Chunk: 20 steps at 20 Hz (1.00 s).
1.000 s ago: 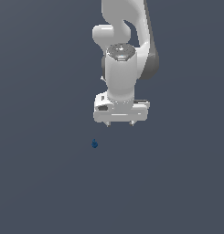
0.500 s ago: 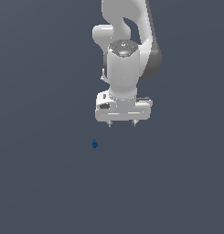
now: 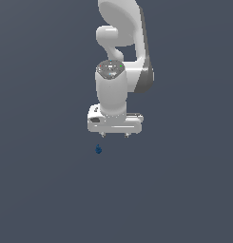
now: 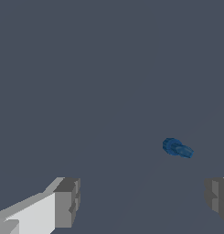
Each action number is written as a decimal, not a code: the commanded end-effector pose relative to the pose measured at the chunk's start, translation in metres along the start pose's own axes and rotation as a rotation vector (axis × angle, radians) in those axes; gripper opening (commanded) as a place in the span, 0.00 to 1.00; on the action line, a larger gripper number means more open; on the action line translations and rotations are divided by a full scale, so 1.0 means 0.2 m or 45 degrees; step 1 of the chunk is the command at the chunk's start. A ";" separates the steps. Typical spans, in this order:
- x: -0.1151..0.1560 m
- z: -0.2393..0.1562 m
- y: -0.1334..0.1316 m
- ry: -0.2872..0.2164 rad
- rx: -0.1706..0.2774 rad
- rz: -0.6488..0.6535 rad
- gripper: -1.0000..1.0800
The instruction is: Pick up the object and move it to a goal position.
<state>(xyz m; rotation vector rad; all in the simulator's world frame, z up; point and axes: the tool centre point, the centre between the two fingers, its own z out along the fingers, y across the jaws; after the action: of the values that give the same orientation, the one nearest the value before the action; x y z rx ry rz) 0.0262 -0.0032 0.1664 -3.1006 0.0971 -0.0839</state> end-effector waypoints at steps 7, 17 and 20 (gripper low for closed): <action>-0.01 0.28 0.36 -0.050 -0.042 0.130 0.96; -0.02 0.35 0.45 -0.064 -0.054 0.162 0.96; -0.03 0.40 0.45 -0.064 -0.054 0.162 0.96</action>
<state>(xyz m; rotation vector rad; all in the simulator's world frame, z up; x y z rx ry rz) 0.0201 -0.0901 0.0882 -3.1267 0.2975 -0.0019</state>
